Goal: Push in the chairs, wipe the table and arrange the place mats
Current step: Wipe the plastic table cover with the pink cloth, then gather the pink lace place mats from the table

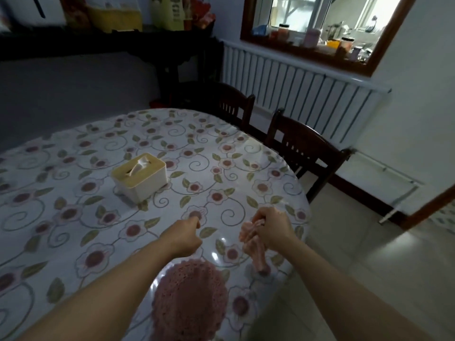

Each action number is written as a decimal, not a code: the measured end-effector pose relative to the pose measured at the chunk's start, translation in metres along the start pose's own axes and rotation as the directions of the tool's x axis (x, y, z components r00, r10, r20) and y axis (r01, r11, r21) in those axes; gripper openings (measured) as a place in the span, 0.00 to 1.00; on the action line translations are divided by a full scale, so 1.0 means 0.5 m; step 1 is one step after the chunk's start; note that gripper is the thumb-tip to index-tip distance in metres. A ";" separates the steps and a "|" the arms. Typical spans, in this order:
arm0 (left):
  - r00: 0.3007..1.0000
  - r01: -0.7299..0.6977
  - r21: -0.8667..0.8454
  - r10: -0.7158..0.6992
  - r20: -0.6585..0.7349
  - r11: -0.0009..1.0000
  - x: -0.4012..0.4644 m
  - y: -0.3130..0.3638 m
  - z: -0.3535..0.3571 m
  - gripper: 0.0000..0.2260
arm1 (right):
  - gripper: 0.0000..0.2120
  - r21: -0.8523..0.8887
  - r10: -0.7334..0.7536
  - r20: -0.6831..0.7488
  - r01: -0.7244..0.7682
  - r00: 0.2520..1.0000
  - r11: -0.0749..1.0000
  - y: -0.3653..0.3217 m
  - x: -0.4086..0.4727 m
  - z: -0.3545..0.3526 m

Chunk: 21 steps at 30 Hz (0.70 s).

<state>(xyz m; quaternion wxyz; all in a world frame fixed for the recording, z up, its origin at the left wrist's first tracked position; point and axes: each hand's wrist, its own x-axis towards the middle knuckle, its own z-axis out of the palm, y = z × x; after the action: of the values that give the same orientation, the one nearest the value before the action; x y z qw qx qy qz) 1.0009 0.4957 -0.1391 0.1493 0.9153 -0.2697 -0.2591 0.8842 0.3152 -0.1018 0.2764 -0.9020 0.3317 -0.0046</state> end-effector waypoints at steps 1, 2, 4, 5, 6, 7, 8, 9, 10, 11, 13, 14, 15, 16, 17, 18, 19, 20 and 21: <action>1.000 -0.002 -0.004 0.002 -0.002 1.000 0.018 0.017 0.004 0.20 | 0.11 -0.002 0.010 -0.002 -0.010 1.000 1.000 0.014 0.023 -0.007; 1.000 0.000 -0.009 0.000 -0.007 1.000 0.039 0.036 0.006 0.20 | 0.11 0.001 0.020 0.000 -0.020 1.000 1.000 0.030 0.049 -0.016; 0.999 0.020 -0.023 -0.021 -0.027 1.000 0.086 0.081 0.014 0.20 | 0.10 -0.009 0.020 0.009 -0.020 1.000 1.000 0.068 0.116 -0.038; 0.999 0.032 -0.028 -0.033 -0.040 0.999 0.103 0.097 0.015 0.21 | 0.09 -0.013 0.019 0.012 -0.019 1.000 1.000 0.083 0.144 -0.046; 0.997 0.049 -0.033 -0.050 -0.051 0.998 0.123 0.116 0.018 0.21 | 0.07 -0.017 0.024 0.023 -0.024 0.999 1.000 0.099 0.174 -0.054; 0.995 0.071 -0.040 -0.074 -0.062 0.997 0.142 0.134 0.021 0.21 | 0.07 -0.019 0.026 0.038 -0.025 0.999 1.000 0.117 0.203 -0.060; 0.992 0.096 -0.039 -0.098 -0.074 0.995 0.162 0.152 0.023 0.21 | 0.06 -0.018 0.033 0.054 -0.032 0.998 0.999 0.135 0.235 -0.065; 0.990 0.117 -0.039 -0.119 -0.081 0.992 0.180 0.168 0.026 0.21 | 0.05 -0.015 0.037 0.065 -0.036 0.997 0.999 0.151 0.261 -0.069; 0.987 0.132 -0.047 -0.136 -0.087 0.990 0.195 0.180 0.028 0.20 | 0.04 -0.014 0.042 0.081 -0.041 0.996 0.999 0.164 0.284 -0.072; 0.984 0.146 -0.067 -0.152 -0.096 0.987 0.209 0.191 0.031 0.20 | 0.05 -0.024 0.037 0.109 -0.034 0.993 0.999 0.178 0.306 -0.071; 0.977 0.166 -0.104 -0.178 -0.119 0.981 0.230 0.200 0.032 0.19 | 0.11 -0.111 0.007 0.209 0.016 0.978 0.994 0.189 0.341 -0.065; 0.972 0.178 -0.111 -0.193 -0.134 0.978 0.235 0.202 0.031 0.19 | 0.14 -0.160 -0.006 0.256 0.048 0.967 0.986 0.190 0.356 -0.058; 0.966 0.196 -0.121 -0.213 -0.144 0.973 0.238 0.200 0.031 0.19 | 0.18 -0.183 -0.021 0.297 0.078 0.955 0.980 0.189 0.368 -0.047; 0.961 0.213 -0.126 -0.231 -0.151 0.969 0.238 0.194 0.030 0.19 | 0.22 -0.188 -0.035 0.338 0.104 0.940 0.977 0.183 0.373 -0.035; 0.955 0.235 -0.140 -0.255 -0.153 0.962 0.233 0.187 0.027 0.19 | 0.24 -0.179 -0.065 0.381 0.143 0.922 0.973 0.173 0.376 -0.020; 0.948 0.258 -0.149 -0.280 -0.152 0.955 0.227 0.180 0.024 0.19 | 0.26 -0.165 -0.099 0.424 0.185 0.900 0.969 0.160 0.375 -0.006; 0.940 0.283 -0.163 -0.307 -0.152 0.945 0.219 0.171 0.020 0.18 | 0.28 -0.139 -0.136 0.460 0.222 0.878 0.965 0.145 0.369 0.010; 0.930 0.306 -0.172 -0.332 -0.155 0.937 0.209 0.157 0.015 0.18 | 0.29 -0.116 -0.163 0.489 0.248 0.857 0.962 0.126 0.361 0.026; 0.924 0.321 -0.178 -0.349 -0.157 0.930 0.201 0.148 0.012 0.17 | 0.30 -0.101 -0.185 0.499 0.268 0.846 0.958 0.111 0.353 0.037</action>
<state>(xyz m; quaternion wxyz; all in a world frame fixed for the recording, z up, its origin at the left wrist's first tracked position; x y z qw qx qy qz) 1.0391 0.3776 -0.1530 0.1950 0.9545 -0.0735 -0.2135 0.9920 0.1835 -0.1764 0.2717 -0.9269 0.1418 0.2166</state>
